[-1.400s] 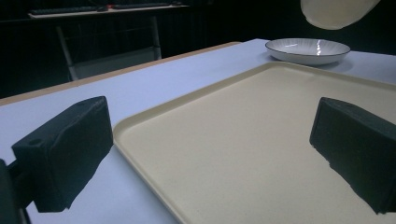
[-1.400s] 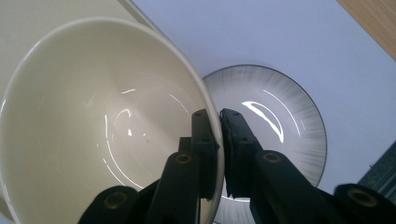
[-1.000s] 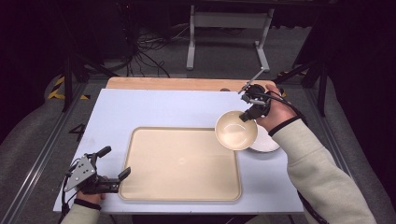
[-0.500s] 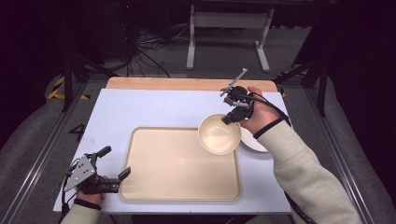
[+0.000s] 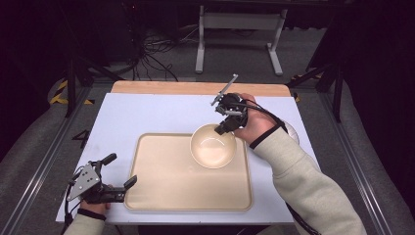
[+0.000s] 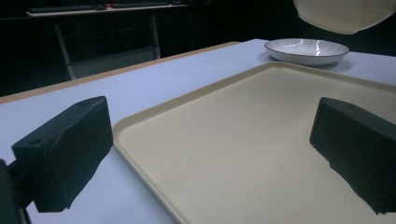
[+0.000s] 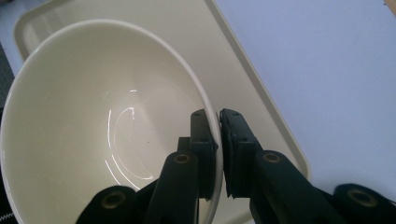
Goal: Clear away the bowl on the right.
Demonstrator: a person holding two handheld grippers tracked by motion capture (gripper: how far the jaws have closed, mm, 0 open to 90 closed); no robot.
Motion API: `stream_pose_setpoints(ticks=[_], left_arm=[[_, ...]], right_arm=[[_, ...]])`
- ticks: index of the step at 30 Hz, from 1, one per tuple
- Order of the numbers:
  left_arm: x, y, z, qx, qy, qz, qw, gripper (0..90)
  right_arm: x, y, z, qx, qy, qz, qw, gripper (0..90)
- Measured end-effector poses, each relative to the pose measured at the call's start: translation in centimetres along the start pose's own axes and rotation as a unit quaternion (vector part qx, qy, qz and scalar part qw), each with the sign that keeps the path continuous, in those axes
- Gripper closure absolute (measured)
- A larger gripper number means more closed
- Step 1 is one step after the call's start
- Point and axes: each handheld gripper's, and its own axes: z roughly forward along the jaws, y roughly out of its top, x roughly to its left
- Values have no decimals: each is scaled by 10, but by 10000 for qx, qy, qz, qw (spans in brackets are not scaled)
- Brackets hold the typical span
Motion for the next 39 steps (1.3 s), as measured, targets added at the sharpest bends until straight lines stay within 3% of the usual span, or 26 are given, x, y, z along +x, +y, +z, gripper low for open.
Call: stream_pose_setpoints(ticks=[3,20,32,39], left_arm=[[0,0,0,-2,0,-2,10000,2],[0,0,0,-16,5,-6,10000,2],[0,0,0,-11,2,5,10000,2],[0,0,0,-17,-2,3,10000,2]], right_arm=[[6,5,5,-10,172,-83,9998,841],[31,28,27,33,496,-453,9977,840],[32,35,50,134,559,-508,9971,840],[28,34,73,230,563,-464,9971,836]])
